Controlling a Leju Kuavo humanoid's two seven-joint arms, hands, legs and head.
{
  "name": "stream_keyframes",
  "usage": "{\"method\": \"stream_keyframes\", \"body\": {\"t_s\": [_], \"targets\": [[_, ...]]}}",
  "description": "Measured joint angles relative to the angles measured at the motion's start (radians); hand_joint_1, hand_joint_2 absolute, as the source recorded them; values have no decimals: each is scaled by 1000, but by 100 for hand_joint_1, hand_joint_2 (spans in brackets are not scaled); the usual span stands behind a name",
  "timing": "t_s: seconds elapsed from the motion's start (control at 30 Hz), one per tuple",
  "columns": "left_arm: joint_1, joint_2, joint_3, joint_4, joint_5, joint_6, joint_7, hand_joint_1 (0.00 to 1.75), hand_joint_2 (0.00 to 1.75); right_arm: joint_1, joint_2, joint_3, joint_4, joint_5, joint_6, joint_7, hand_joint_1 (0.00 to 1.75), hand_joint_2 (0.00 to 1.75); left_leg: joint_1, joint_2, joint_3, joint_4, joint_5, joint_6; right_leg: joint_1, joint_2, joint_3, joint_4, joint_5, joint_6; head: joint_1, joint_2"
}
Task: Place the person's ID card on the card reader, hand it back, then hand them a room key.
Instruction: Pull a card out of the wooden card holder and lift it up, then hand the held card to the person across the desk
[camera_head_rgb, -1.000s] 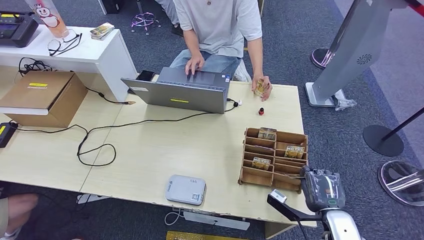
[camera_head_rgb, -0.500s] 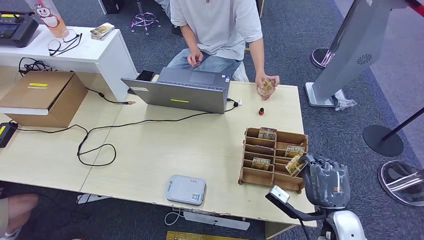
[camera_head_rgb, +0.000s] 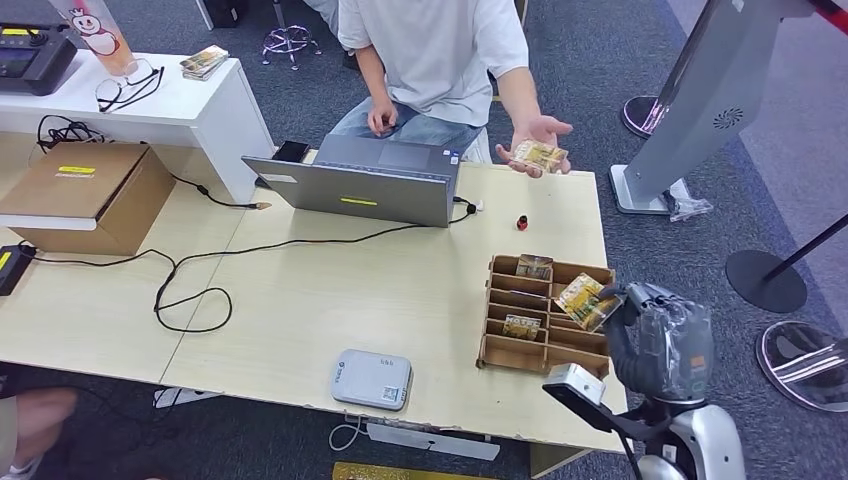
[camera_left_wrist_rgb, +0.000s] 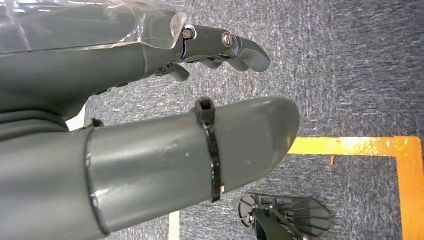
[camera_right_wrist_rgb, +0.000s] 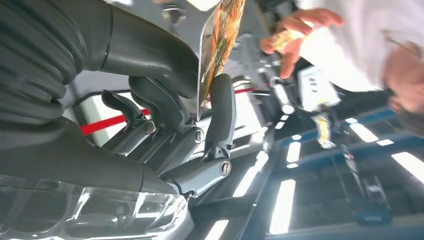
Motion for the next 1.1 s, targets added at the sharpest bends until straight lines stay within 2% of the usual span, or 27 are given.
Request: {"method": "stream_keyframes", "body": {"t_s": [0.13,0.27,0.57,0.8,1.1], "targets": [[-12,-4,0,0,-23,-1,1,0,0,-98,20,41,26,-56,29,-23,175,175,0,0,0,0,1,0,0,0,0,0,1,0,0,0],[-28,-8,0,0,-43,-5,11,0,0,-239,47,94,109,-93,48,-20,175,175,0,1,1,0,2,0,0,1,0,1,2,0,0,0],[-48,-10,-1,0,-67,-10,33,0,0,-491,113,177,368,-26,37,62,175,175,0,0,0,0,3,0,0,0,0,1,2,-1,0,0],[-48,-9,-1,0,-66,-9,50,0,0,-577,153,204,497,11,34,87,175,175,0,0,0,0,3,1,0,0,0,1,2,-1,0,0],[-45,-5,-1,0,-50,-6,49,0,0,-621,188,224,570,21,33,86,175,175,0,0,0,0,3,1,0,0,0,1,2,-1,0,0]]}}
